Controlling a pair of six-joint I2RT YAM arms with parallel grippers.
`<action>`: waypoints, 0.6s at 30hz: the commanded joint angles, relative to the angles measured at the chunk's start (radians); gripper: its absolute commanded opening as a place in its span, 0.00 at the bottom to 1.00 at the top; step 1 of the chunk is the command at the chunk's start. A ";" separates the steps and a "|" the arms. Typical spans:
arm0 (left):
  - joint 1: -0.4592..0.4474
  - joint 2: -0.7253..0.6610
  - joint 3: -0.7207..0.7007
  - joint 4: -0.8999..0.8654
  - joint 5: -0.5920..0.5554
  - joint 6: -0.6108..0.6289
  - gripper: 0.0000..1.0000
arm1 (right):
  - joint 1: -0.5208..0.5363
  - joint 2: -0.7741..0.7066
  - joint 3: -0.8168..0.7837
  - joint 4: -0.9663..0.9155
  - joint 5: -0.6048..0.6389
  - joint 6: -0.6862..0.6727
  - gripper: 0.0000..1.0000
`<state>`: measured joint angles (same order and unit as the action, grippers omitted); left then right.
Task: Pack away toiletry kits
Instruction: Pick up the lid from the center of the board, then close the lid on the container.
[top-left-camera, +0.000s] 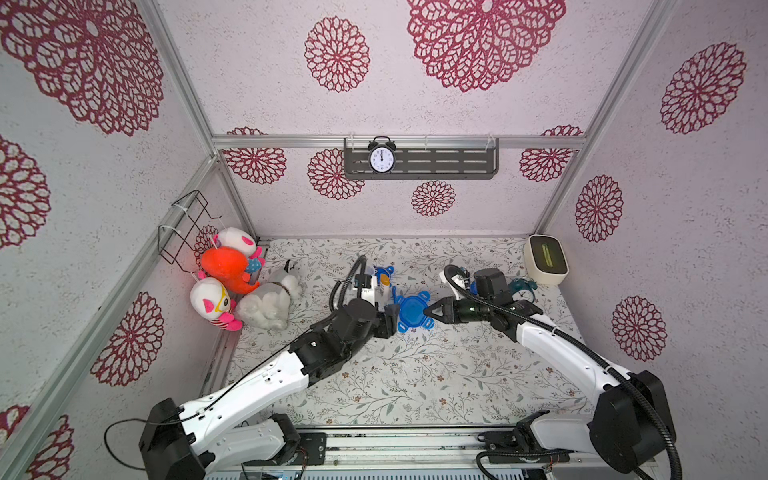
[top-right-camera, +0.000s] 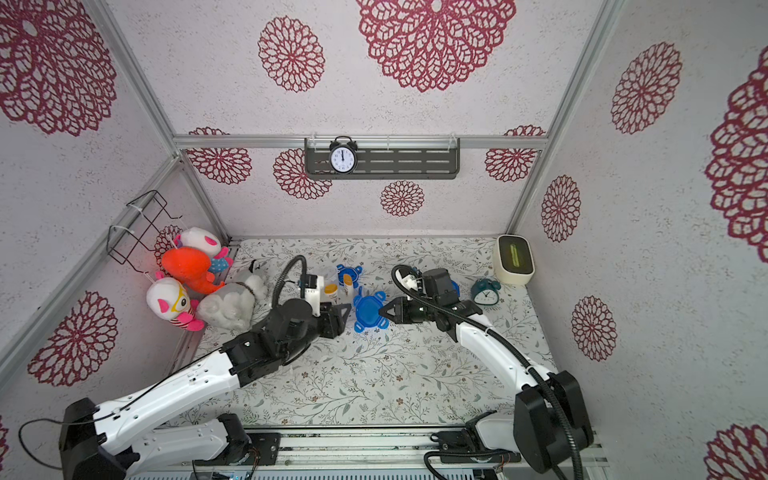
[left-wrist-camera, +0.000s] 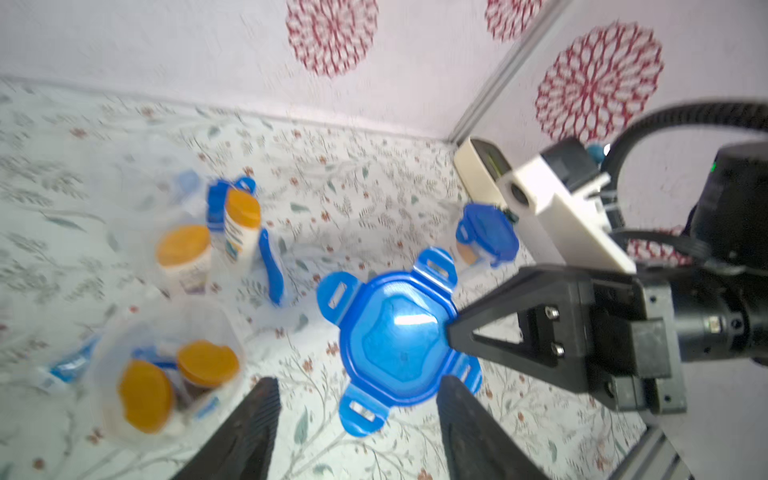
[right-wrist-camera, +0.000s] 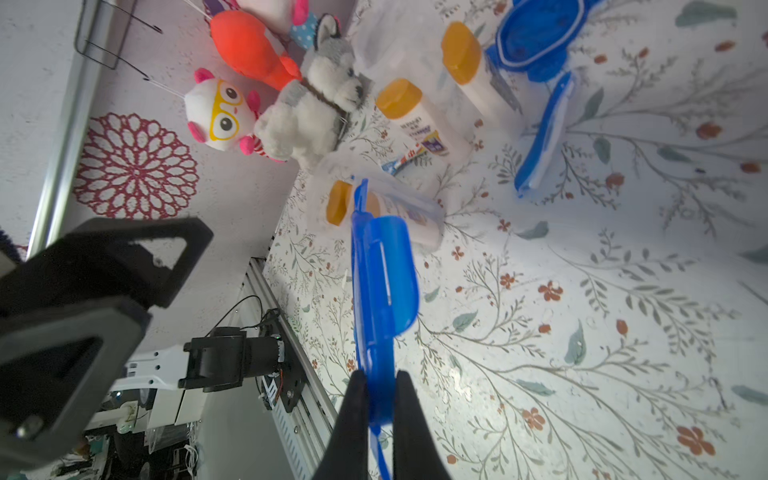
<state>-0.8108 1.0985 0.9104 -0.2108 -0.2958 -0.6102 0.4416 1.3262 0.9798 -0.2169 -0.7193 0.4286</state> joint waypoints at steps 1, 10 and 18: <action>0.134 -0.047 0.050 -0.055 0.098 0.172 0.66 | -0.005 0.033 0.087 -0.037 -0.088 -0.111 0.02; 0.405 -0.078 0.015 0.009 0.375 0.373 0.74 | -0.004 0.254 0.299 0.042 -0.187 -0.018 0.00; 0.498 -0.059 -0.014 0.040 0.375 0.249 0.76 | 0.035 0.289 0.090 0.727 -0.143 0.640 0.00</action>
<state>-0.3176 1.0306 0.9001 -0.2077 0.0669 -0.3347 0.4553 1.6241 1.1053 0.1860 -0.8665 0.7750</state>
